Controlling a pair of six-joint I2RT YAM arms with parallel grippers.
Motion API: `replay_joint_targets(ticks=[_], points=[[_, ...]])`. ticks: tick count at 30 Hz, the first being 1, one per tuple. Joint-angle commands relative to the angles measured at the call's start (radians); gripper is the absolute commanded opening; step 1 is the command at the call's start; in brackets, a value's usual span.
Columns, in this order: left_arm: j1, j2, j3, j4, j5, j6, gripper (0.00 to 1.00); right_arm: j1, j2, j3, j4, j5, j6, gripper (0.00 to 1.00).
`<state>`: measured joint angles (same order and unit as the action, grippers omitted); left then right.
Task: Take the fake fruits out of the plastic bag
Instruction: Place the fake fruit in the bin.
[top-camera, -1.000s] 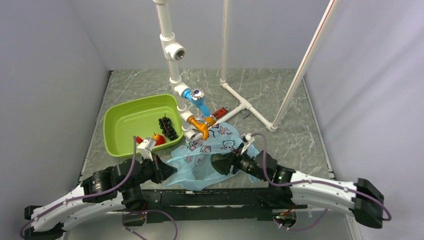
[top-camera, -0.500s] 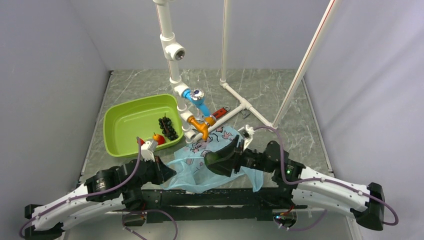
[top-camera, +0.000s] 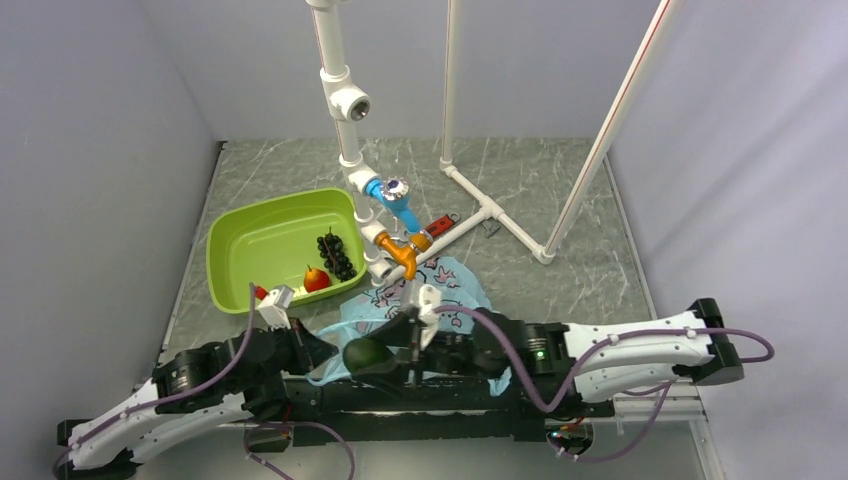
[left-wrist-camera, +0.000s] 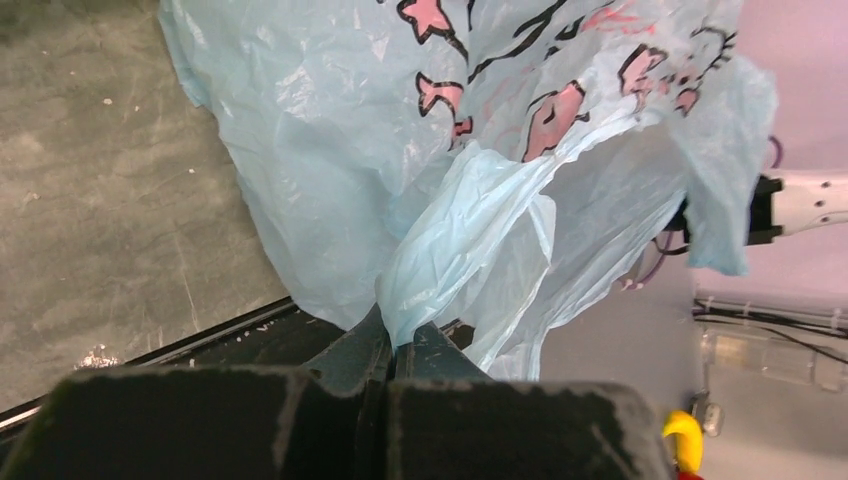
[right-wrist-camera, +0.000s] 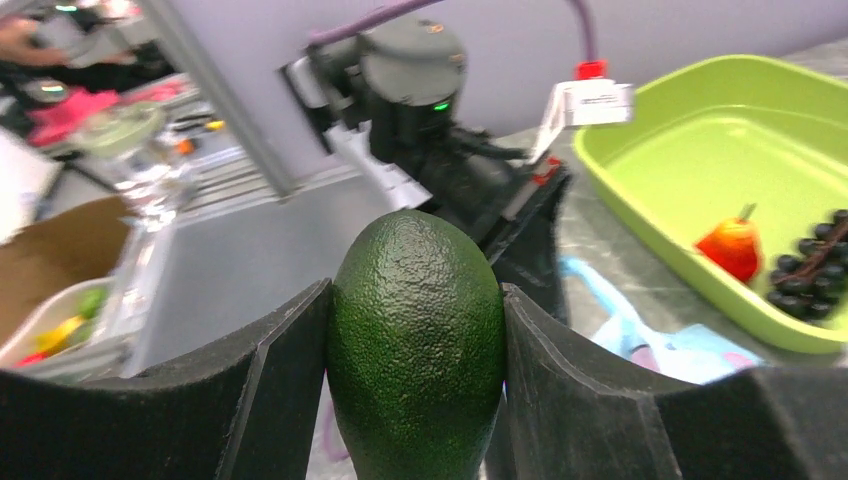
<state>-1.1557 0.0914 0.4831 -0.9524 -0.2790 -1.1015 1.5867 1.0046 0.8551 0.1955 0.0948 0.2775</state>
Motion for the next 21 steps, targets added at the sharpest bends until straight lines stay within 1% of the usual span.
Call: replay_joint_targets(ticks=[1,4,8,11,14,17,21], points=[[-0.004,-0.087,0.015,-0.075,-0.052,-0.080,0.00,0.029,0.157,0.190,-0.079,0.333,-0.124,0.00],[-0.004,-0.128,0.021,-0.099,-0.064,-0.102,0.00,0.030,0.312,0.342,-0.135,0.470,-0.190,0.00],[-0.005,-0.131,0.049,-0.149,-0.085,-0.122,0.00,0.025,0.470,0.507,-0.134,0.619,-0.300,0.00],[-0.005,-0.137,0.050,-0.152,-0.089,-0.125,0.00,0.012,0.582,0.632,-0.152,0.682,-0.384,0.00],[-0.004,-0.153,0.037,-0.152,-0.093,-0.142,0.00,-0.018,0.664,0.736,-0.158,0.676,-0.411,0.00],[-0.004,-0.167,0.045,-0.181,-0.116,-0.171,0.00,-0.068,0.728,0.821,-0.190,0.638,-0.374,0.00],[-0.004,-0.199,0.040,-0.182,-0.124,-0.179,0.00,-0.131,0.802,0.888,-0.191,0.618,-0.378,0.00]])
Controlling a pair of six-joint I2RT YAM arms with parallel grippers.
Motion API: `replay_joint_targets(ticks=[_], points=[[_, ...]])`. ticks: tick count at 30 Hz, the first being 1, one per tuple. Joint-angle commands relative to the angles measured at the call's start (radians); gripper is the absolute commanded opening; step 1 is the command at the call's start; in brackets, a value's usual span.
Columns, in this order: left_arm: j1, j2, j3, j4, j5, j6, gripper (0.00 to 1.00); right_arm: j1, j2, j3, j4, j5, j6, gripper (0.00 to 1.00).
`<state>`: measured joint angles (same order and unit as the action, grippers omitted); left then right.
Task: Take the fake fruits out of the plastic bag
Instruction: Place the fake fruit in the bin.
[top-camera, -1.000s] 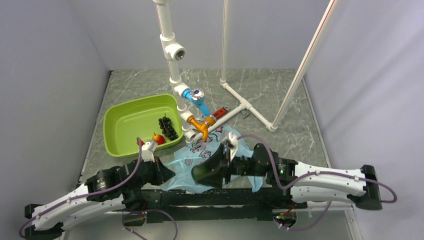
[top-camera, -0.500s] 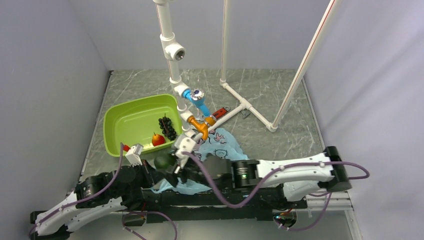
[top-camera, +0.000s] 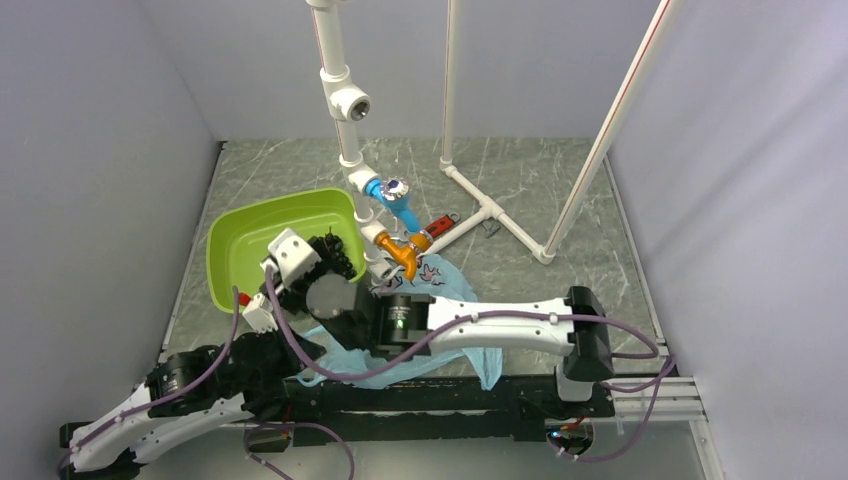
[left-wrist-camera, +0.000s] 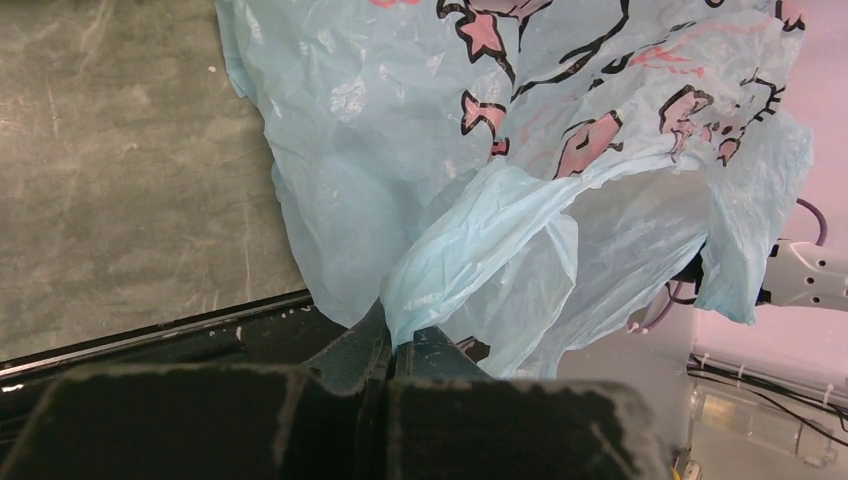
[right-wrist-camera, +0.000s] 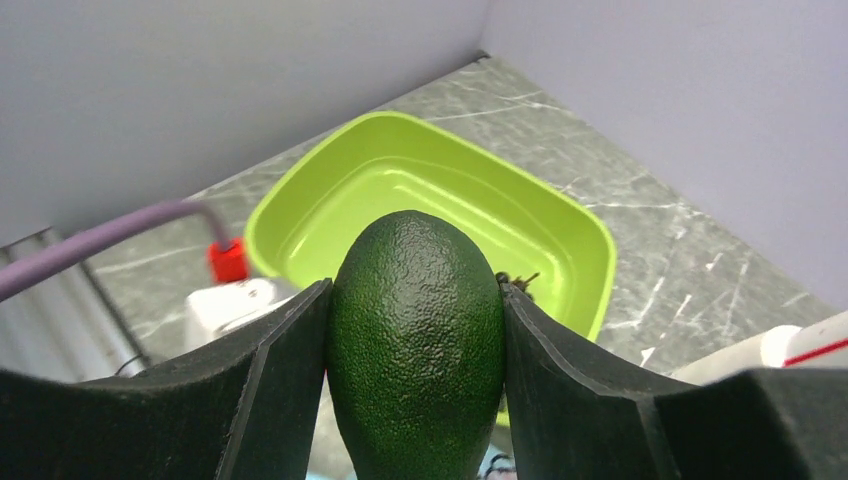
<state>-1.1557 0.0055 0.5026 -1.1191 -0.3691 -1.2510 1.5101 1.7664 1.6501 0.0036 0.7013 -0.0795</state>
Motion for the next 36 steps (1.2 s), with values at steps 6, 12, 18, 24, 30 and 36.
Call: replay_joint_targets(ticks=[6,12,18,24,30,36], points=[[-0.004,-0.127,0.019,-0.010,-0.021,-0.022,0.00,-0.187,0.166,0.230,-0.115,-0.114,0.057,0.07],[-0.005,-0.117,0.022,-0.006,-0.025,-0.015,0.00,-0.245,0.293,0.328,-0.143,-0.153,0.047,0.19],[-0.004,-0.127,0.019,-0.001,-0.023,-0.010,0.00,-0.275,0.396,0.434,-0.217,-0.153,0.058,0.69],[-0.004,-0.123,0.017,0.005,-0.019,-0.004,0.00,-0.278,0.370,0.404,-0.219,-0.152,0.060,0.86],[-0.004,-0.107,0.021,0.005,-0.015,0.000,0.00,-0.272,0.271,0.343,-0.282,-0.147,0.122,0.88],[-0.005,-0.110,0.016,0.020,-0.007,0.012,0.00,-0.224,0.033,0.130,-0.314,-0.151,0.184,0.87]])
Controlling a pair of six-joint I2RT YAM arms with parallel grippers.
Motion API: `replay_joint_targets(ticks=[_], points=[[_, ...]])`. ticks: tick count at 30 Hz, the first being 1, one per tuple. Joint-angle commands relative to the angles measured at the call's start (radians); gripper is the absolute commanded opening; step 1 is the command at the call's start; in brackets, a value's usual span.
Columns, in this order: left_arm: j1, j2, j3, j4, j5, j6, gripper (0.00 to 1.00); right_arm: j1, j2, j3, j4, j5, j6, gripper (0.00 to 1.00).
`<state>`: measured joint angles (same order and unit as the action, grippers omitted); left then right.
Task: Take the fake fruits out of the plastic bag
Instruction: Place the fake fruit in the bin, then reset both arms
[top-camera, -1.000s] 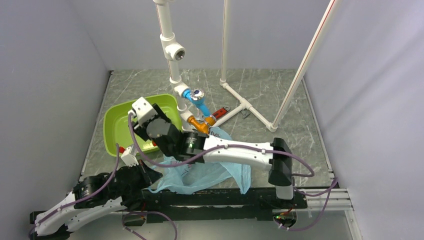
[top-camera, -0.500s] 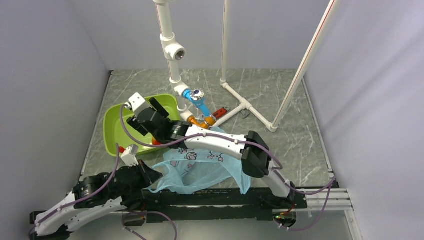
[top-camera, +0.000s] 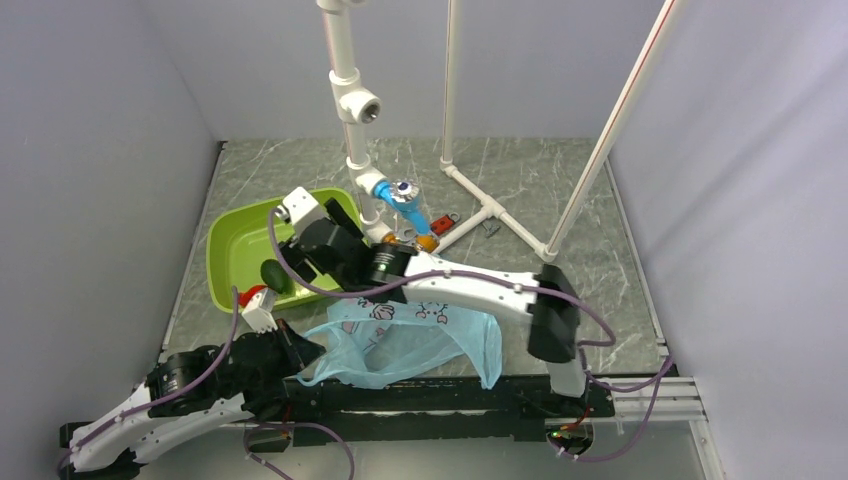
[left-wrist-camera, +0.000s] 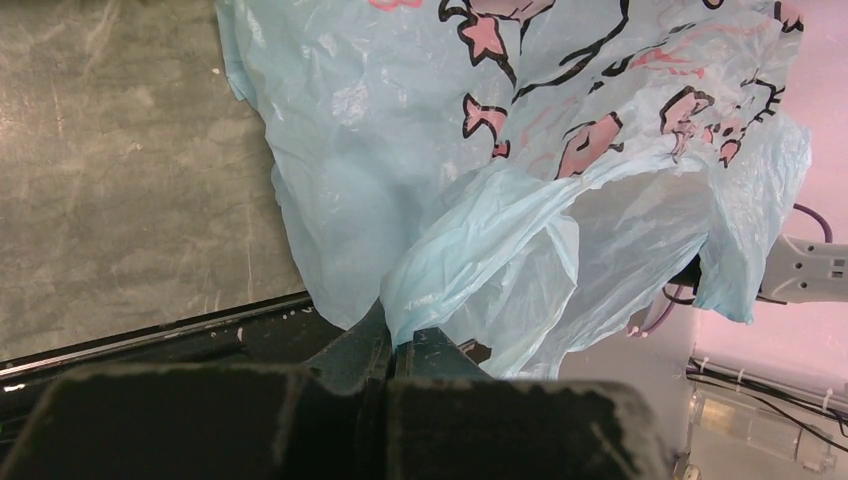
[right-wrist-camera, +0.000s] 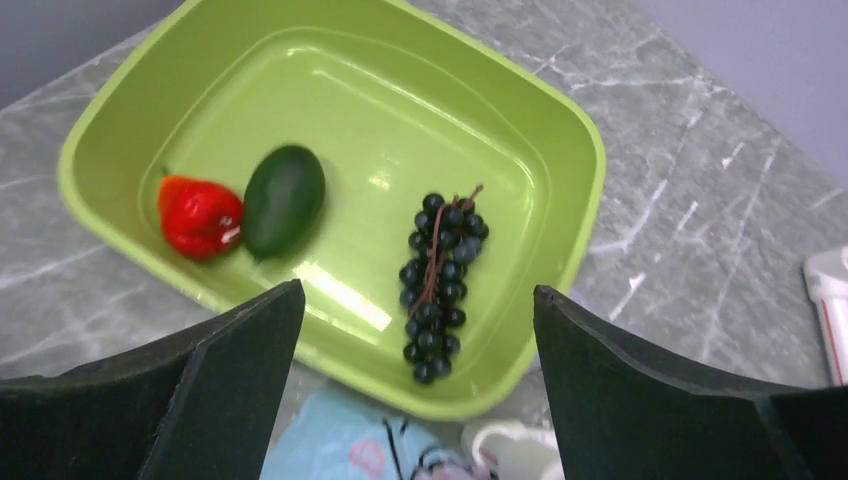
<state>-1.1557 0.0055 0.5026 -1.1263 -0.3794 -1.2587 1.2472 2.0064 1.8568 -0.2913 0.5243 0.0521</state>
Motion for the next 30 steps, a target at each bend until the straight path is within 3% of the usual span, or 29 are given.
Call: replay_joint_targets(ticks=[1,4,10,19,24,26,30], points=[[-0.005,-0.109,0.014,0.034,0.007,0.026,0.00,0.052,-0.250,-0.109,-0.029,0.027,0.059,0.87],[-0.004,-0.094,-0.002,0.090,0.029,0.067,0.00,0.108,-0.384,-0.232,-0.031,-0.012,0.060,0.87],[-0.004,0.013,-0.026,0.350,0.088,0.223,0.04,0.214,-0.637,-0.461,-0.003,-0.127,0.038,0.87],[-0.004,0.400,-0.003,0.730,0.158,0.339,0.08,0.224,-1.066,-0.713,0.002,-0.061,0.109,0.88],[-0.005,0.664,0.066,0.895,0.200,0.385,0.09,0.224,-1.211,-0.771,-0.049,0.018,0.126,0.90],[-0.003,0.734,0.109,0.905,0.201,0.401,0.16,0.223,-1.231,-0.777,-0.095,0.065,0.149,0.91],[-0.003,0.762,0.144,0.919,0.222,0.432,0.56,0.223,-1.248,-0.782,-0.189,0.146,0.207,0.91]])
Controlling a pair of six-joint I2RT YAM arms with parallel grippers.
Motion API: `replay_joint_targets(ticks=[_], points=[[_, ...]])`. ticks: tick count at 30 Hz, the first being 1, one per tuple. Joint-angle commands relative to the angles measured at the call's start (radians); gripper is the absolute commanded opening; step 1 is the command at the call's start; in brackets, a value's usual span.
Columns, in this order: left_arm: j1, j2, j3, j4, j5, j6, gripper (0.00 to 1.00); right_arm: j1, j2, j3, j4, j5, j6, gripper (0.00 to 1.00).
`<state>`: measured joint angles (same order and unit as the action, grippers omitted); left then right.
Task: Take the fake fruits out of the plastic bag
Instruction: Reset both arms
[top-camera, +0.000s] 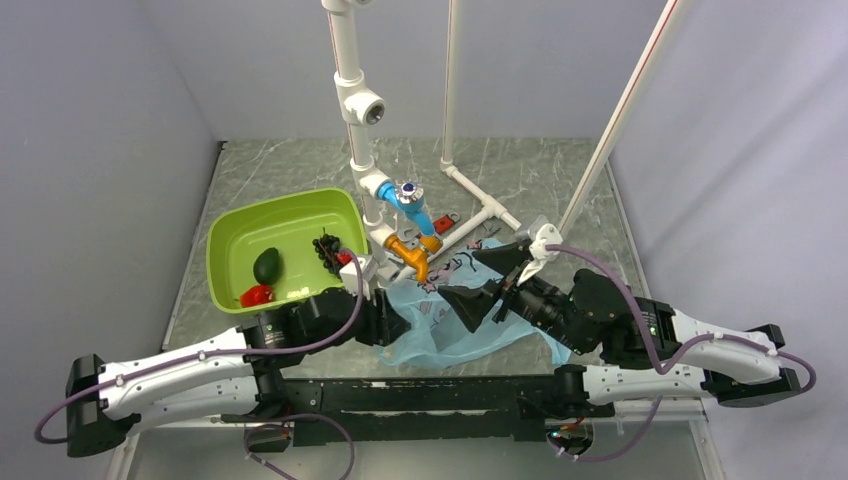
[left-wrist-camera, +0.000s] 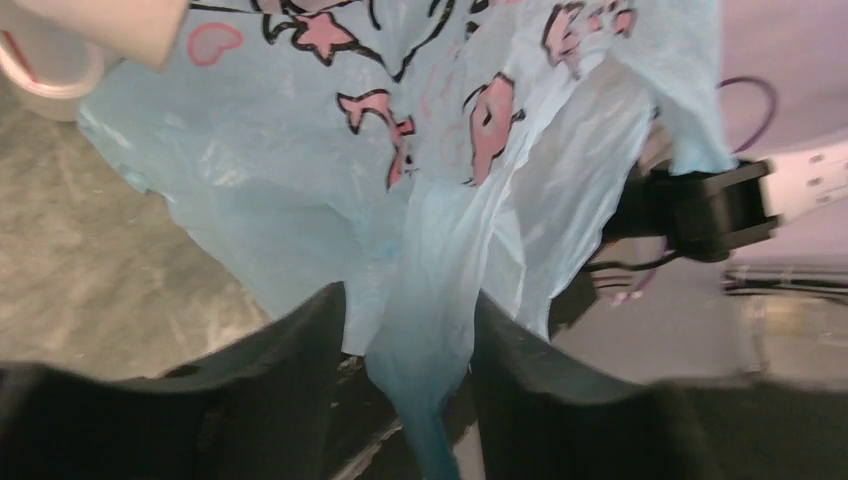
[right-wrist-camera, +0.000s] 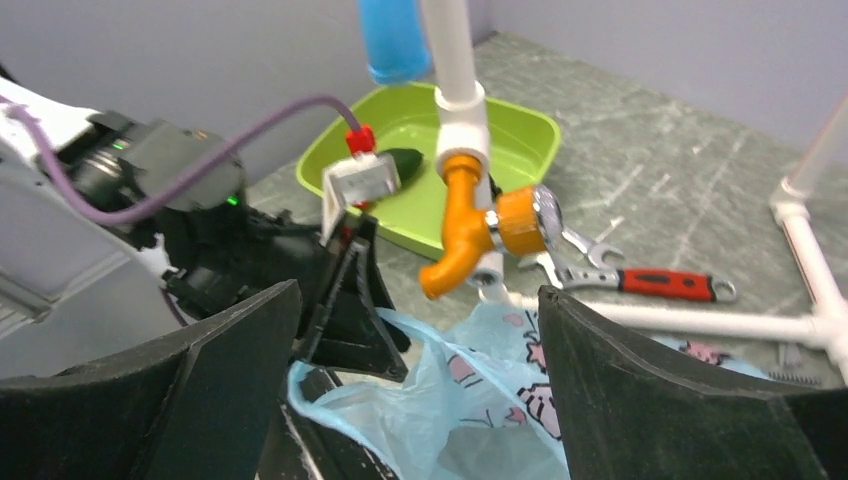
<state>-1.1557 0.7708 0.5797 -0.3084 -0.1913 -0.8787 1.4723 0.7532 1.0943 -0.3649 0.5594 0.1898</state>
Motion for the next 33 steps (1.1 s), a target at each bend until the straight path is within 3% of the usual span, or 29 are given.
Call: replay_joint_targets(ticks=[1,3,6,16,22,33], points=[[-0.004,-0.011,0.073,0.083,0.029,0.057,0.64,-0.003,0.004,-0.014,-0.143,0.146,0.094,0.91],[-0.003,-0.039,0.091,0.025,0.022,0.069,0.82,-0.001,-0.001,-0.008,-0.197,0.235,0.148,0.93],[-0.003,-0.107,0.126,-0.082,0.009,0.089,0.99,-0.002,0.006,0.028,-0.317,0.400,0.238,0.98],[-0.003,-0.372,0.358,-0.464,-0.298,0.147,0.99,-0.002,0.063,0.195,-0.640,0.691,0.418,1.00],[-0.004,-0.416,0.478,-0.456,-0.368,0.296,0.99,-0.001,0.060,0.250,-0.665,0.737,0.395,1.00],[-0.003,-0.383,0.550,-0.458,-0.371,0.350,0.99,-0.001,0.026,0.239,-0.591,0.745,0.350,1.00]])
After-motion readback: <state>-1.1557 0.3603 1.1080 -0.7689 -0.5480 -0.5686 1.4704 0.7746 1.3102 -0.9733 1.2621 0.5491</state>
